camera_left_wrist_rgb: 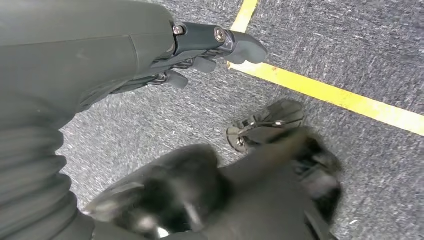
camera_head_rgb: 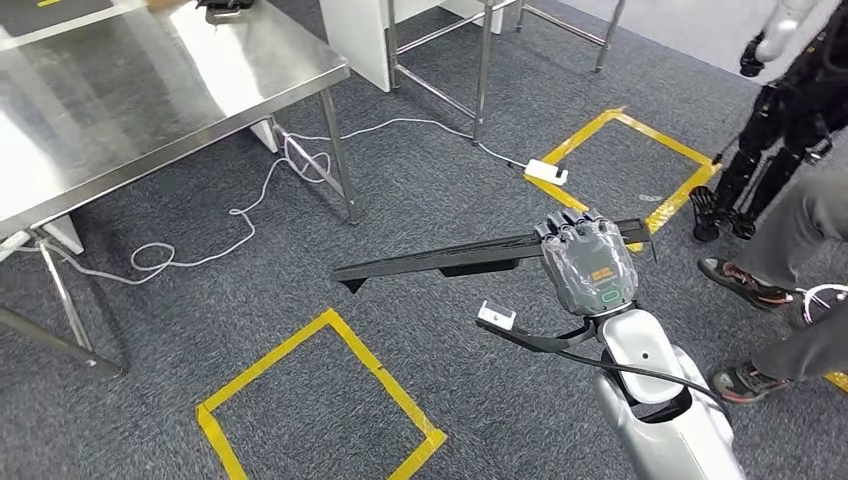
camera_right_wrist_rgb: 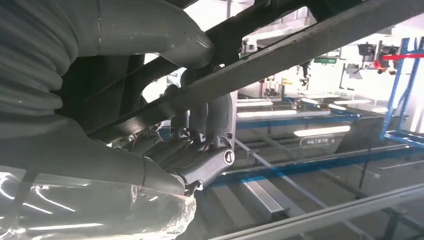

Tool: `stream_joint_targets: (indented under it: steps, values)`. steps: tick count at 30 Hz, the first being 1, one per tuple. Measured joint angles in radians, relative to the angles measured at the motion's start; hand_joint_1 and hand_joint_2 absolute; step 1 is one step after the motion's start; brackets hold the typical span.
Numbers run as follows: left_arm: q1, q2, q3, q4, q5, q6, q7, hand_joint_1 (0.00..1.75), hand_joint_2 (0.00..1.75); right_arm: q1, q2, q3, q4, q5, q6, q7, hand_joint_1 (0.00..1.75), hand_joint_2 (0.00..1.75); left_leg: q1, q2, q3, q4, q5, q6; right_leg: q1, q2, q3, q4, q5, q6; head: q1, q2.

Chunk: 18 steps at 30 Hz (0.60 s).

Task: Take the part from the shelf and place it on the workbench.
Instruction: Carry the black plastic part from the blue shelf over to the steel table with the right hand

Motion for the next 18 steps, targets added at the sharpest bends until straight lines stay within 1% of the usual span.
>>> stream_joint_targets:
  steps: [1, 2, 3, 4, 5, 6, 7, 8, 9, 10, 11, 12, 13, 14, 15, 16, 17, 18]
  values:
    - [-0.002, 0.0, 0.0, 0.0, 0.0, 0.0, 0.0, 0.0, 1.75, 0.0, 0.0, -0.001, 0.0, 0.0, 0.0, 0.0, 1.34, 1.75, -0.004, -0.001, 0.0, -0.005, -0.004, 0.003, 0.002, -0.009, 0.001, -0.002, -0.001, 0.003, 0.0, 0.0]
    - [-0.003, 0.0, -0.001, 0.0, 0.0, 0.0, 0.0, 0.0, 1.75, 0.0, 0.0, -0.001, -0.001, 0.0, 0.0, 0.0, 1.34, 1.75, -0.005, -0.013, 0.001, -0.011, -0.001, 0.006, 0.002, -0.019, 0.004, -0.005, -0.002, 0.007, -0.001, 0.0]
    - [-0.002, -0.001, -0.001, 0.0, 0.0, 0.0, 0.001, 0.0, 1.75, 0.0, -0.001, -0.002, -0.002, 0.0, 0.0, 0.0, 1.34, 1.75, -0.002, -0.023, 0.008, -0.02, 0.004, 0.008, 0.003, -0.02, 0.005, -0.002, -0.006, 0.011, 0.0, 0.0]
    - [-0.002, -0.001, -0.002, 0.0, 0.0, 0.0, 0.001, 0.0, 1.75, -0.001, -0.002, -0.003, -0.003, 0.0, 0.0, 0.0, 1.34, 1.75, 0.002, -0.033, 0.015, -0.029, 0.01, 0.012, 0.004, -0.007, 0.001, 0.012, -0.015, 0.013, 0.001, 0.0]
    - [-0.003, -0.002, -0.002, 0.0, 0.0, 0.0, 0.001, 0.0, 1.75, -0.001, -0.003, -0.004, -0.004, 0.0, 0.0, 0.0, 1.34, 1.75, 0.007, -0.043, 0.022, -0.038, 0.016, 0.015, 0.004, 0.014, -0.012, 0.046, -0.032, 0.013, 0.003, 0.0]
    - [-0.004, -0.003, -0.003, 0.0, 0.0, 0.0, 0.002, 0.0, 1.75, 0.0, -0.005, -0.005, -0.005, 0.0, 0.0, 0.0, 1.34, 1.75, 0.011, -0.054, 0.026, -0.043, 0.02, 0.017, 0.001, 0.041, -0.038, 0.102, -0.056, 0.011, 0.006, 0.0]
    - [-0.006, -0.004, -0.004, 0.0, -0.001, 0.0, 0.002, 0.0, 1.75, 0.001, -0.006, -0.005, -0.005, 0.0, 0.0, 0.0, 1.34, 1.75, 0.011, -0.066, 0.026, -0.043, 0.021, 0.019, -0.003, 0.06, -0.069, 0.167, -0.081, 0.01, 0.007, 0.0]
    - [-0.006, -0.005, -0.005, 0.0, -0.001, 0.0, 0.002, 0.0, 1.75, 0.003, -0.008, -0.005, -0.005, 0.0, 0.0, 0.0, 1.34, 1.75, 0.011, -0.079, 0.025, -0.043, 0.021, 0.018, -0.007, 0.07, -0.1, 0.225, -0.1, 0.012, 0.009, 0.0]
    - [-0.006, -0.006, -0.007, 0.0, -0.001, -0.001, 0.004, 0.0, 1.75, 0.005, -0.009, -0.005, -0.004, 0.0, 0.0, 0.0, 1.34, 1.75, 0.011, -0.093, 0.025, -0.043, 0.021, 0.018, -0.011, 0.073, -0.12, 0.257, -0.106, 0.018, 0.009, 0.0]
    - [-0.005, -0.006, -0.008, 0.0, -0.001, -0.002, 0.006, 0.0, 1.75, 0.006, -0.01, -0.005, -0.004, 0.0, 0.0, 0.0, 1.34, 1.75, 0.011, -0.106, 0.025, -0.042, 0.02, 0.017, -0.014, 0.074, -0.122, 0.25, -0.095, 0.027, 0.009, 0.0]
    - [-0.004, -0.007, -0.009, 0.0, -0.001, -0.003, 0.009, 0.0, 1.75, 0.005, -0.01, -0.005, -0.003, 0.0, 0.001, 0.0, 1.34, 1.75, 0.013, -0.119, 0.026, -0.04, 0.019, 0.014, -0.019, 0.076, -0.103, 0.203, -0.068, 0.04, 0.009, 0.0]
    - [-0.005, -0.007, -0.01, 0.0, -0.001, -0.005, 0.012, 0.0, 1.75, 0.003, -0.01, -0.005, -0.001, 0.0, 0.001, 0.0, 1.34, 1.75, 0.015, -0.131, 0.025, -0.036, 0.017, 0.01, -0.026, 0.083, -0.072, 0.131, -0.036, 0.052, 0.009, 0.0]
    - [-0.006, -0.007, -0.01, 0.0, -0.001, -0.006, 0.014, 0.0, 1.75, 0.0, -0.009, -0.005, 0.002, -0.001, 0.002, -0.001, 1.34, 1.75, 0.016, -0.142, 0.024, -0.032, 0.016, 0.003, -0.029, 0.094, -0.044, 0.068, -0.01, 0.06, 0.01, 0.0]
    - [-0.007, -0.007, -0.01, 0.0, -0.001, -0.007, 0.016, 0.0, 1.75, -0.006, -0.008, -0.004, 0.005, -0.002, 0.003, -0.002, 1.34, 1.75, 0.016, -0.151, 0.02, -0.027, 0.013, -0.004, -0.031, 0.104, -0.023, 0.023, 0.006, 0.06, 0.009, 0.0]
    - [-0.008, -0.006, -0.01, 0.0, -0.001, -0.008, 0.018, 0.0, 1.75, -0.012, -0.007, -0.004, 0.009, -0.003, 0.005, -0.003, 1.34, 1.75, 0.016, -0.158, 0.016, -0.023, 0.012, -0.01, -0.031, 0.111, -0.014, 0.003, 0.011, 0.055, 0.009, 0.0]
    - [-0.008, -0.006, -0.01, 0.0, -0.001, -0.01, 0.02, 0.0, 1.75, -0.02, -0.005, -0.003, 0.015, -0.004, 0.007, -0.005, 1.34, 1.75, 0.016, -0.163, 0.012, -0.023, 0.013, -0.016, -0.027, 0.112, -0.013, 0.005, 0.011, 0.048, 0.008, 0.0]
    - [-0.007, -0.005, -0.01, 0.0, -0.001, -0.011, 0.023, 0.0, 1.75, -0.028, -0.004, -0.003, 0.02, -0.005, 0.008, -0.006, 1.34, 1.75, 0.018, -0.169, 0.008, -0.022, 0.014, -0.021, -0.027, 0.108, -0.012, 0.004, 0.013, 0.041, 0.007, 0.0]
    - [-0.005, -0.004, -0.01, 0.0, -0.001, -0.011, 0.026, 0.0, 1.75, -0.036, -0.002, -0.002, 0.027, -0.006, 0.01, -0.006, 1.34, 1.75, 0.02, -0.169, 0.006, -0.02, 0.013, -0.025, -0.028, 0.102, -0.012, 0.004, 0.014, 0.036, 0.007, 0.0]
